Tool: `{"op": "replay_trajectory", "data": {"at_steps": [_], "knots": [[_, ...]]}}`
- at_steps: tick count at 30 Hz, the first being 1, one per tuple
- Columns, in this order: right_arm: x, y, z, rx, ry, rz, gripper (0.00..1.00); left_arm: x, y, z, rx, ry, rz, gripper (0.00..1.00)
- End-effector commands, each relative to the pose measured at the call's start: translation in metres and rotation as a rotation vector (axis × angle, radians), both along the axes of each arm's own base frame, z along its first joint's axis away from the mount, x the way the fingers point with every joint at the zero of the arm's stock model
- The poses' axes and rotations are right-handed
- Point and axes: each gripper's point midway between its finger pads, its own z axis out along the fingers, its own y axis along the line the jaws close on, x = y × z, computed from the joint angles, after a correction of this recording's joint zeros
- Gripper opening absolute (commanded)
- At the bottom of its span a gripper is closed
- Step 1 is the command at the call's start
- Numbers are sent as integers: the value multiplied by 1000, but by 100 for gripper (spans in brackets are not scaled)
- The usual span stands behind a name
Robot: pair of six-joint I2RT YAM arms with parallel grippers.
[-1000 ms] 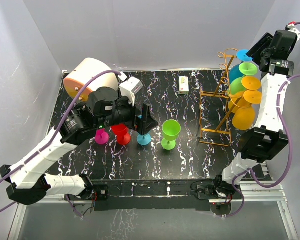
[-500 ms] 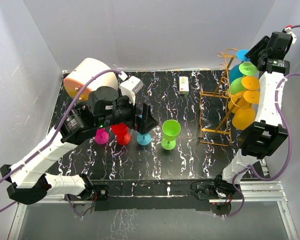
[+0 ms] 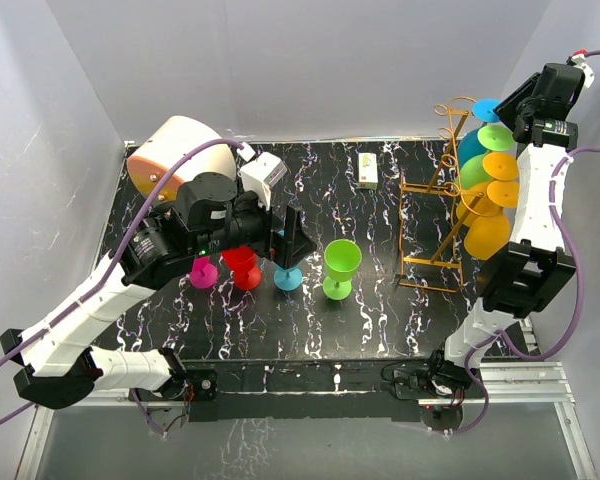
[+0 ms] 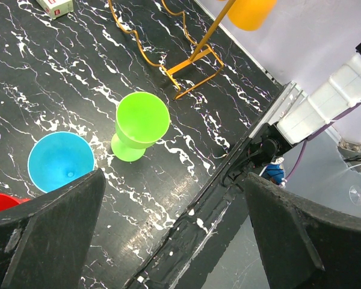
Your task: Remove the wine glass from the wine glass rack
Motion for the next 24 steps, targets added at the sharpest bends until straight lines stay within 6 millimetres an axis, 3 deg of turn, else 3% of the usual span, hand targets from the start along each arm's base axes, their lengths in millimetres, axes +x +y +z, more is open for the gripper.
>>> {"op": "replay_trajectory", "data": {"at_steps": [1, 9, 11, 24], "knots": [[-1, -3, 34, -24, -109, -24, 27, 0, 4, 15, -17, -28, 2, 99], [-1, -3, 38, -20, -122, -28, 21, 0, 3, 14, -17, -22, 3, 99], [-9, -1, 55, -29, -158, -29, 20, 0, 3, 14, -18, -21, 4, 99], [-20, 1, 77, -21, -221, -57, 11, -1, 2, 16, -30, -19, 2, 99]]}}
